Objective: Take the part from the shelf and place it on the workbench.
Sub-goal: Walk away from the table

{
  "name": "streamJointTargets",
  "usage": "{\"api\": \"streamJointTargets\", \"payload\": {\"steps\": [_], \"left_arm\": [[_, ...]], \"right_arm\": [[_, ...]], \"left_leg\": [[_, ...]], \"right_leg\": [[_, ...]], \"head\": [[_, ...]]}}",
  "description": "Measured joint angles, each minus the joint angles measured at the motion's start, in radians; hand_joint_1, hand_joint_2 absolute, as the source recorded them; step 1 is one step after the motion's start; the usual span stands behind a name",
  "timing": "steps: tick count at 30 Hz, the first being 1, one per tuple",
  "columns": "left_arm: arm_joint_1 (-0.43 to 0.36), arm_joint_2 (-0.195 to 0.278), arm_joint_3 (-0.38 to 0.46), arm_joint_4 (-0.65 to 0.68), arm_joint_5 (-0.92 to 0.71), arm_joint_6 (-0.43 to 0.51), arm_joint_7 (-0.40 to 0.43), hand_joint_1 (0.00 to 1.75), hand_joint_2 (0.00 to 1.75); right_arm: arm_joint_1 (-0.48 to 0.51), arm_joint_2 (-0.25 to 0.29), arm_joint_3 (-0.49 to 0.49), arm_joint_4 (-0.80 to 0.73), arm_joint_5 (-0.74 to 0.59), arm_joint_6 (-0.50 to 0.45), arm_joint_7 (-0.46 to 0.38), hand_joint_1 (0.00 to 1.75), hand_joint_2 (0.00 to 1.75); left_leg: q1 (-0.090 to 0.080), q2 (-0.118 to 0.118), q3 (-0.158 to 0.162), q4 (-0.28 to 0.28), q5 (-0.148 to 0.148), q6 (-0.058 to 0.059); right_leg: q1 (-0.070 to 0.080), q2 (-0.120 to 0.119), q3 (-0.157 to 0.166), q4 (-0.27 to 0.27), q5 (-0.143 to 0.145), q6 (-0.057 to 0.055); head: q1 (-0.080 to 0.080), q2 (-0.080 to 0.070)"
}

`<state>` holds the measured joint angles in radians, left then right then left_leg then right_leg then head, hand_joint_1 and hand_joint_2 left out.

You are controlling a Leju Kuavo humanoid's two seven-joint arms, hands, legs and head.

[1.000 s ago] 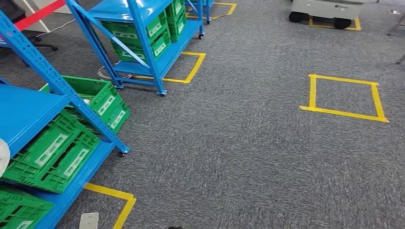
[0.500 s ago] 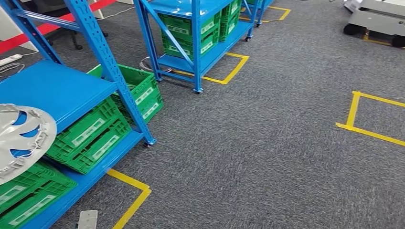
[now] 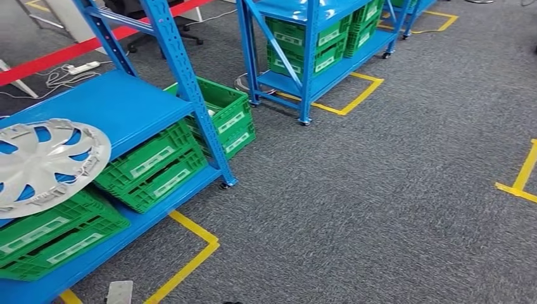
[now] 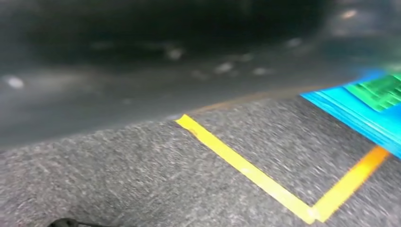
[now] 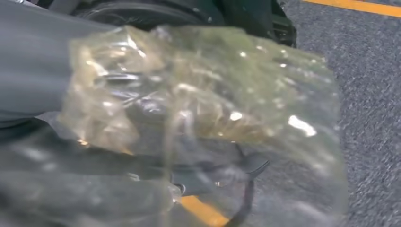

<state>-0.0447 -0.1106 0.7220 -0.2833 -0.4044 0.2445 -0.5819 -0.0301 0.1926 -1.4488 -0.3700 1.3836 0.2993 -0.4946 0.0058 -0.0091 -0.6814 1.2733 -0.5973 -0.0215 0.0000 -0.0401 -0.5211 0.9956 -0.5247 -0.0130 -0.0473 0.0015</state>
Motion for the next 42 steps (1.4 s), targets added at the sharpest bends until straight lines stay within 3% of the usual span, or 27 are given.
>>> {"api": "streamJointTargets", "payload": {"steps": [2,4,6,8,10,12,14,15,16,17,19,21,22,23,24,26,27,28,30,31,32,34,36,38,39,40,42], "left_arm": [[0.002,0.000,-0.002,0.000,-0.001,0.000,-0.001,0.00,0.00],[0.000,0.001,-0.004,0.000,-0.002,0.000,-0.002,0.00,0.00],[-0.003,0.002,-0.008,-0.001,-0.001,0.000,-0.004,0.00,0.00],[0.002,0.004,-0.009,-0.001,0.004,-0.001,-0.006,0.00,0.00],[0.008,0.007,-0.009,-0.002,0.010,-0.001,-0.008,0.00,0.00],[0.007,0.007,-0.009,-0.003,0.014,-0.003,-0.010,0.00,0.00],[0.009,0.008,-0.009,-0.004,0.017,-0.004,-0.010,0.00,0.00],[0.012,0.007,-0.009,-0.004,0.017,-0.005,-0.011,0.00,0.00],[0.016,0.007,-0.009,-0.004,0.018,-0.006,-0.011,0.00,0.00],[0.019,0.006,-0.009,-0.004,0.018,-0.007,-0.011,0.00,0.00],[0.021,0.006,-0.009,-0.004,0.018,-0.007,-0.012,0.00,0.00],[0.021,0.007,-0.009,-0.004,0.018,-0.007,-0.014,0.00,0.00],[0.023,0.008,-0.009,-0.004,0.018,-0.007,-0.015,0.00,0.00],[0.026,0.009,-0.009,-0.004,0.018,-0.006,-0.016,0.00,0.00],[0.031,0.010,-0.009,-0.004,0.018,-0.005,-0.017,0.00,0.00],[0.035,0.010,-0.009,-0.004,0.018,-0.004,-0.019,0.00,0.00],[0.034,0.009,-0.009,-0.004,0.018,-0.004,-0.020,0.00,0.00],[0.033,0.009,-0.009,-0.004,0.018,-0.003,-0.020,0.00,0.00],[0.035,0.008,-0.009,-0.004,0.018,-0.003,-0.021,0.00,0.00],[0.038,0.009,-0.009,-0.004,0.018,-0.003,-0.021,0.00,0.00],[0.040,0.009,-0.009,-0.004,0.018,-0.003,-0.021,0.00,0.00],[0.040,0.010,-0.009,-0.004,0.017,-0.003,-0.021,0.00,0.00],[0.036,0.010,-0.009,-0.005,0.017,-0.003,-0.021,0.00,0.00],[0.038,0.011,-0.009,-0.005,0.016,-0.002,-0.022,0.00,0.00],[0.042,0.010,-0.009,-0.005,0.014,-0.002,-0.022,0.00,0.00],[0.046,0.010,-0.009,-0.005,0.012,-0.002,-0.022,0.00,0.00],[0.046,0.009,-0.009,-0.005,0.008,-0.002,-0.023,0.00,0.00]], "right_arm": [[-0.002,0.000,0.000,0.000,0.000,-0.002,-0.003,0.00,0.00],[-0.004,0.000,0.000,0.001,0.000,-0.006,-0.008,0.00,0.00],[-0.006,0.001,0.000,0.004,0.001,-0.013,-0.012,0.00,0.00],[-0.012,0.000,0.001,0.008,0.003,-0.025,-0.017,0.00,0.00],[-0.020,-0.003,0.001,0.015,0.005,-0.037,-0.025,0.00,0.00],[-0.023,-0.008,0.001,0.025,0.005,-0.045,-0.030,0.00,0.00],[-0.021,-0.012,0.001,0.034,0.006,-0.051,-0.031,0.00,0.00],[-0.021,-0.014,0.001,0.038,0.006,-0.054,-0.031,0.00,0.00],[-0.022,-0.016,0.001,0.041,0.007,-0.056,-0.031,0.00,0.00],[-0.022,-0.019,0.001,0.044,0.007,-0.058,-0.031,0.00,0.00],[-0.023,-0.023,0.001,0.051,0.007,-0.061,-0.032,0.00,0.00],[-0.022,-0.025,0.001,0.057,0.008,-0.064,-0.032,0.00,0.00],[-0.022,-0.026,0.002,0.061,0.008,-0.067,-0.032,0.00,0.00],[-0.022,-0.027,0.002,0.063,0.009,-0.069,-0.032,0.00,0.00],[-0.022,-0.028,0.002,0.065,0.009,-0.071,-0.032,0.00,0.00],[-0.023,-0.030,0.002,0.071,0.010,-0.074,-0.032,0.00,0.00],[-0.022,-0.031,0.002,0.073,0.010,-0.075,-0.032,0.00,0.00],[-0.021,-0.031,0.002,0.075,0.010,-0.076,-0.032,0.00,0.00],[-0.021,-0.032,0.002,0.078,0.010,-0.077,-0.032,0.00,0.00],[-0.022,-0.033,0.002,0.079,0.010,-0.077,-0.032,0.00,0.00],[-0.023,-0.033,0.002,0.080,0.010,-0.077,-0.032,0.00,0.00],[-0.025,-0.034,0.002,0.083,0.011,-0.078,-0.032,0.00,0.00],[-0.025,-0.034,0.002,0.086,0.012,-0.079,-0.032,0.00,0.00],[-0.029,-0.034,0.002,0.089,0.013,-0.080,-0.032,0.00,0.00],[-0.032,-0.035,0.002,0.090,0.014,-0.082,-0.032,0.00,0.00],[-0.035,-0.035,0.003,0.092,0.014,-0.083,-0.032,0.00,0.00],[-0.036,-0.039,0.003,0.096,0.015,-0.085,-0.032,0.00,0.00]], "left_leg": [[-0.005,0.011,0.054,-0.094,0.061,0.012],[-0.018,0.053,0.122,-0.218,0.102,0.031],[-0.028,0.078,0.144,-0.269,0.104,0.043],[-0.027,0.062,0.142,-0.279,0.109,0.048],[-0.018,0.044,0.146,-0.292,0.119,0.053],[-0.012,0.023,0.146,-0.299,0.125,0.058],[-0.009,-0.003,0.142,-0.298,0.128,0.058],[-0.008,-0.017,0.142,-0.298,0.128,0.057],[-0.005,-0.030,0.142,-0.297,0.129,0.055],[-0.002,-0.045,0.143,-0.294,0.128,0.050],[0.002,-0.073,0.138,-0.283,0.124,0.038],[0.003,-0.100,0.124,-0.271,0.123,0.022],[0.004,-0.113,0.117,-0.268,0.126,0.014],[0.007,-0.124,0.112,-0.267,0.129,0.008],[0.007,-0.118,0.108,-0.263,0.126,0.003],[0.005,-0.067,0.081,-0.208,0.093,-0.004],[0.004,-0.032,0.053,-0.149,0.062,-0.007],[0.004,-0.011,0.020,-0.080,0.030,-0.009],[0.004,0.000,-0.025,0.016,0.002,-0.009],[0.004,0.002,-0.021,0.011,0.017,-0.006],[0.003,0.007,0.002,-0.032,0.048,-0.001],[-0.008,0.046,0.073,-0.165,0.109,0.017],[-0.019,0.082,0.112,-0.245,0.122,0.031],[-0.023,0.071,0.114,-0.258,0.117,0.035],[-0.021,0.061,0.116,-0.265,0.120,0.038],[-0.017,0.051,0.119,-0.271,0.123,0.042],[-0.010,0.030,0.125,-0.281,0.130,0.049]], "right_leg": [[0.006,-0.024,0.005,0.000,-0.003,-0.002],[0.012,-0.046,0.011,0.000,-0.007,-0.001],[0.015,-0.068,0.012,0.000,-0.010,0.004],[0.016,-0.083,0.013,0.000,-0.013,0.012],[0.014,-0.046,0.001,0.027,-0.035,0.022],[0.006,0.014,-0.048,0.134,-0.093,0.033],[-0.003,0.035,-0.112,0.263,-0.142,0.043],[-0.007,0.038,-0.127,0.291,-0.142,0.047],[-0.010,0.039,-0.124,0.277,-0.121,0.051],[-0.015,0.044,-0.101,0.223,-0.083,0.055],[-0.027,0.092,-0.038,0.084,-0.019,0.063],[-0.033,0.136,-0.005,0.019,-0.008,0.060],[-0.032,0.140,-0.002,0.016,-0.013,0.054],[-0.032,0.126,-0.002,0.019,-0.013,0.047],[-0.031,0.113,-0.001,0.018,-0.011,0.040],[-0.030,0.083,0.003,0.013,-0.010,0.025],[-0.027,0.065,0.004,0.012,-0.010,0.019],[-0.024,0.047,0.004,0.012,-0.012,0.014],[-0.018,0.015,0.005,0.012,-0.015,0.011],[-0.016,0.001,0.007,0.012,-0.016,0.010],[-0.014,-0.011,0.010,0.012,-0.018,0.009],[-0.008,-0.035,0.016,0.012,-0.024,0.013],[-0.003,-0.058,0.019,0.012,-0.031,0.021],[-0.001,-0.080,0.026,0.007,-0.034,0.031],[-0.003,-0.079,0.029,0.006,-0.037,0.035],[-0.004,-0.060,0.028,0.014,-0.045,0.040],[-0.009,0.001,-0.007,0.091,-0.091,0.048]], "head": [[0.000,0.000],[0.001,0.000],[0.001,0.000],[0.000,0.000],[0.003,0.000],[0.008,0.000],[0.008,0.000],[0.008,0.000],[0.008,0.000],[0.008,0.000],[0.011,0.000],[0.015,0.000],[0.016,0.000],[0.015,0.000],[0.015,0.000],[0.007,0.000],[0.002,0.000],[-0.001,0.000],[-0.002,0.000],[-0.002,0.000],[-0.002,0.000],[-0.001,0.000],[-0.001,0.000],[-0.002,0.000],[-0.002,0.000],[-0.001,0.000],[0.003,0.000]]}}
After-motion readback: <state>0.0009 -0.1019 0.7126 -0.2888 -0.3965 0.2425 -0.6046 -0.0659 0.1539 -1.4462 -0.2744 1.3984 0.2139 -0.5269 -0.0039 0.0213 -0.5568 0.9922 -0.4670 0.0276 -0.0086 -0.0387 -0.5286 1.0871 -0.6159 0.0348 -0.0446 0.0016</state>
